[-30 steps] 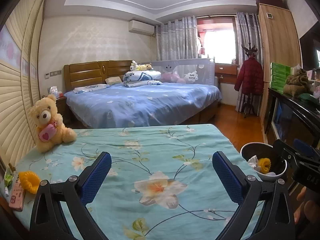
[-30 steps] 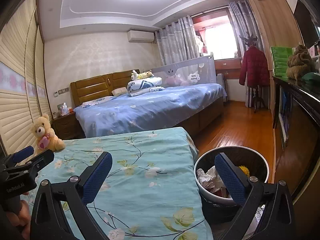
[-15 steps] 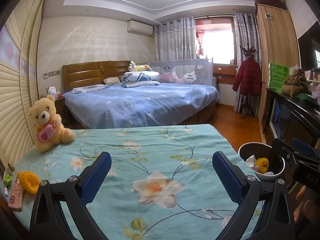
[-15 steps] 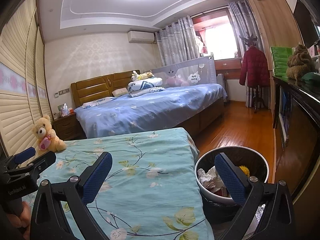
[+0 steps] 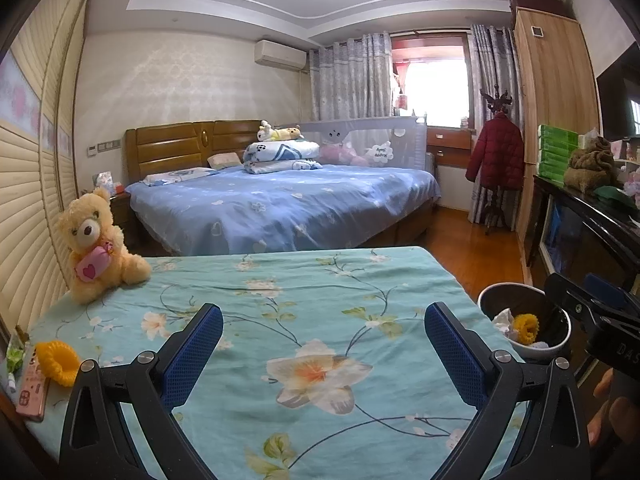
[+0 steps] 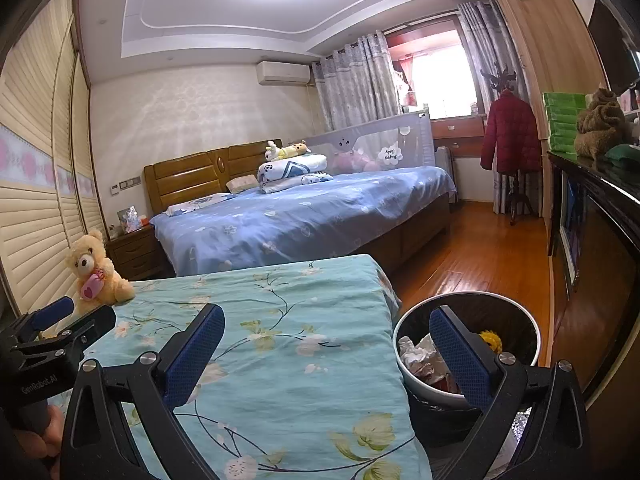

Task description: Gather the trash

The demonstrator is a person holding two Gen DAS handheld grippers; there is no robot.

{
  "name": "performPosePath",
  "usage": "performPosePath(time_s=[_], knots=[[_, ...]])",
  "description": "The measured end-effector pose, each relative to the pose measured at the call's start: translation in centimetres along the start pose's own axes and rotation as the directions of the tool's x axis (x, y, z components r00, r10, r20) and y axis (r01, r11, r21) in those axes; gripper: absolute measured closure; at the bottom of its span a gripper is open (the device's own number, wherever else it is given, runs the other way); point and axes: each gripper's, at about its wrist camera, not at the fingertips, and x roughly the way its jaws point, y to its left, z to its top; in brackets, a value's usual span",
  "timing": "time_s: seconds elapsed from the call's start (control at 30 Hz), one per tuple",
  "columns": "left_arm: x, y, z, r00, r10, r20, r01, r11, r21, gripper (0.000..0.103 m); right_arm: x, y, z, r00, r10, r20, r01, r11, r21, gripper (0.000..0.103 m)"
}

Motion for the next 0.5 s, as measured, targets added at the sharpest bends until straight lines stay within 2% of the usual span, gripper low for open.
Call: performPosePath(time_s=[0.5], knots=[[-0.11, -0.05, -0.01, 1.000, -0.005, -0.011, 0.005, 1.000, 0.002, 0.001, -0.03, 0.40, 0.06, 1.000, 0.002, 0.002, -0.002, 1.000, 0.000, 0.000]])
